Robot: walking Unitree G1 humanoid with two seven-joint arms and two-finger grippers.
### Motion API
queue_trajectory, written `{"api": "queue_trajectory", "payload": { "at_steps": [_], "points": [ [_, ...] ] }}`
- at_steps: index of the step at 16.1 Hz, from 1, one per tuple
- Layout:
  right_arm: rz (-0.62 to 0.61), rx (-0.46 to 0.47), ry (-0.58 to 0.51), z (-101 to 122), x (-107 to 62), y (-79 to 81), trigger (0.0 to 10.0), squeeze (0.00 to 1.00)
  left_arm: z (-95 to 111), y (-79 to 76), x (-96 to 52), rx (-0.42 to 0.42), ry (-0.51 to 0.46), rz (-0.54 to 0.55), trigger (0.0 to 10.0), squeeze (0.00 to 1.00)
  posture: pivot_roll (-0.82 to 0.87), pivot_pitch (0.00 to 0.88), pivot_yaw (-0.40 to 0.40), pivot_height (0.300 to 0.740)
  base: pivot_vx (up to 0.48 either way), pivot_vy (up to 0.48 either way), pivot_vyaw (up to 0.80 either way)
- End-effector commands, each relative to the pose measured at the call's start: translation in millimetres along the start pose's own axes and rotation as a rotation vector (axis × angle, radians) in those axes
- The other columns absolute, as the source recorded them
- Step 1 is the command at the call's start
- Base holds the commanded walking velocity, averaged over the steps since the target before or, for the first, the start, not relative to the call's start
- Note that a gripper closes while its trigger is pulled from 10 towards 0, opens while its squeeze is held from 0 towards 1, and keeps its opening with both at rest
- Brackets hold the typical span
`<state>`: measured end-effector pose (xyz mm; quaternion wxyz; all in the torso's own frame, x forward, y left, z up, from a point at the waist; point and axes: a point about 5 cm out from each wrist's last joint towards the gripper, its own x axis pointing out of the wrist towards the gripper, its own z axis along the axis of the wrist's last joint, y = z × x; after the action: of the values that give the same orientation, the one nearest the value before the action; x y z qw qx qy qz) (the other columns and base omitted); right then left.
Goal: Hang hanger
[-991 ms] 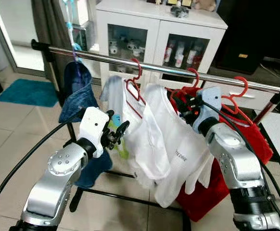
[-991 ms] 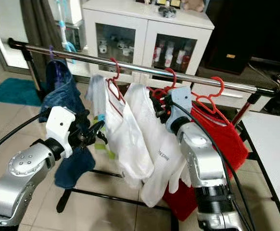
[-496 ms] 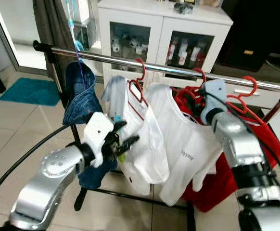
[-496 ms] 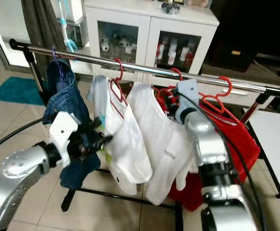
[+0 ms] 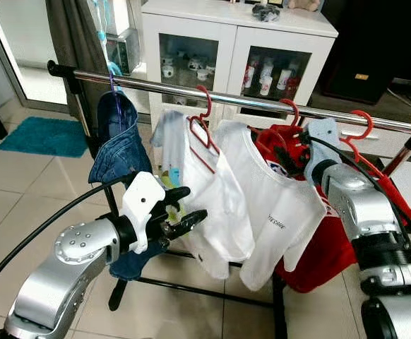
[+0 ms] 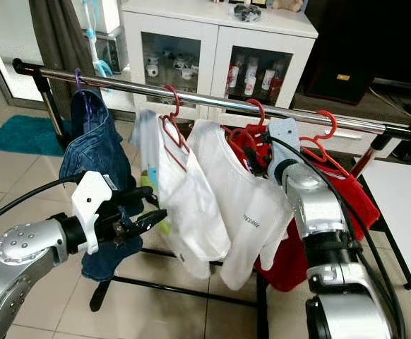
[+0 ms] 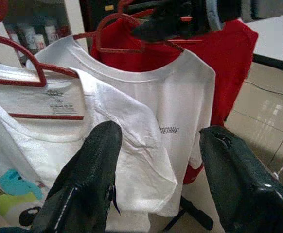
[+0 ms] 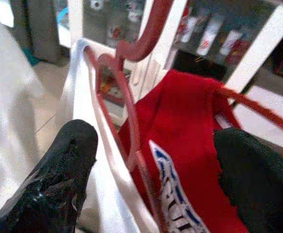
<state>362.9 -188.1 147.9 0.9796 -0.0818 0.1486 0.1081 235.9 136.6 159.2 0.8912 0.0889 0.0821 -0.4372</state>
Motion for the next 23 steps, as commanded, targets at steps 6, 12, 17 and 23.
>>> {"api": "queue_trajectory", "payload": {
  "at_steps": [6, 12, 17, 23],
  "points": [
    [0.199, 0.062, 0.082, 0, 15.1, 4.0, 10.0, 0.0, 1, -4.4, 3.6, 0.004, 0.005, -0.062, 10.0, 0.0, 0.03, 0.0, -0.053, 0.74, 0.0, 0.0, 0.0],
    [0.231, 0.087, 0.079, 7, 21.7, 6.0, 0.3, 0.0, 1, -4.8, 4.0, 0.003, 0.005, -0.074, 10.0, 0.0, 0.02, 0.0, -0.054, 0.74, 0.0, 0.0, 0.0],
    [0.202, 0.127, 0.075, 8, 26.9, 7.7, 0.0, 0.0, 1, -3.9, 5.3, 0.006, 0.002, -0.073, 10.0, 0.0, 0.02, 0.0, -0.057, 0.74, 0.0, 0.0, 0.0],
    [0.18, 0.159, 0.067, 9, 30.8, 9.8, 0.0, 0.0, 1, -3.1, 6.6, 0.009, 0.002, -0.072, 10.0, 0.0, 0.02, 0.0, -0.063, 0.74, 0.0, 0.0, 0.0]
  ]
}}
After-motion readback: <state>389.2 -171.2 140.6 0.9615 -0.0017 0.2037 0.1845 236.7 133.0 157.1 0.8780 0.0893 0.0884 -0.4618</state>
